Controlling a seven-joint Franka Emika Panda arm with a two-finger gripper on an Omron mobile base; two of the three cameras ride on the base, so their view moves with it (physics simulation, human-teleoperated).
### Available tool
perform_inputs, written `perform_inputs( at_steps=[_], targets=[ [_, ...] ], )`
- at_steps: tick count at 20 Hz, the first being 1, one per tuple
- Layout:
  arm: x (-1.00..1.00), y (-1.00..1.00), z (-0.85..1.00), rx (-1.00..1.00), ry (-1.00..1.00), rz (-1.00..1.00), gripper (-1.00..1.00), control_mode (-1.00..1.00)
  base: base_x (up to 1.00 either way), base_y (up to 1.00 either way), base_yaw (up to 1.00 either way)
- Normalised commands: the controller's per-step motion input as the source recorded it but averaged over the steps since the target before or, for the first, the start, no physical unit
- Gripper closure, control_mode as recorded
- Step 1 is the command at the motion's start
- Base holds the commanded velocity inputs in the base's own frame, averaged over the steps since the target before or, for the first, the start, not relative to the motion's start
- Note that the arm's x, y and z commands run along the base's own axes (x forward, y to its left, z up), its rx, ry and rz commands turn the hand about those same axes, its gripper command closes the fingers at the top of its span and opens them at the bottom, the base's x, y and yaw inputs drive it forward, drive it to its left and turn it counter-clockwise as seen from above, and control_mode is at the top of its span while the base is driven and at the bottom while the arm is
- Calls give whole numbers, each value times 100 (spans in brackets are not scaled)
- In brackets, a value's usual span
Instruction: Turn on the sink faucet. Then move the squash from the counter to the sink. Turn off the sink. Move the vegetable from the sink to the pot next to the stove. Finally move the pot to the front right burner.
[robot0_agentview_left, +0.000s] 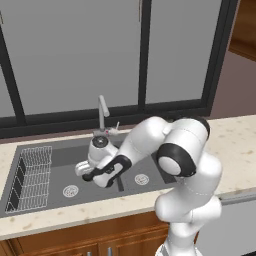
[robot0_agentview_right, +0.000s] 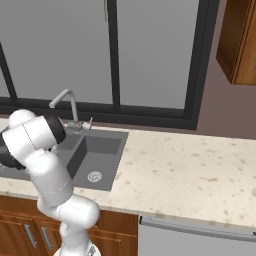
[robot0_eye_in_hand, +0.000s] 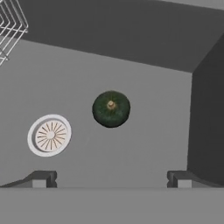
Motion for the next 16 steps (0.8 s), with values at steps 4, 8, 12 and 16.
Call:
perform_inputs(
  at_steps=[4,8,12,16],
  targets=[
    [21,6,-14,0,0,-7,-100,-100,0,0,0],
    [18,7,-19,0,0,-8,-100,-100,0,0,0],
    [19,9,-20,0,0,-7,-100,-100,0,0,0],
    [19,17,-17,-2,1,-5,-100,-100,0,0,0]
  ],
)
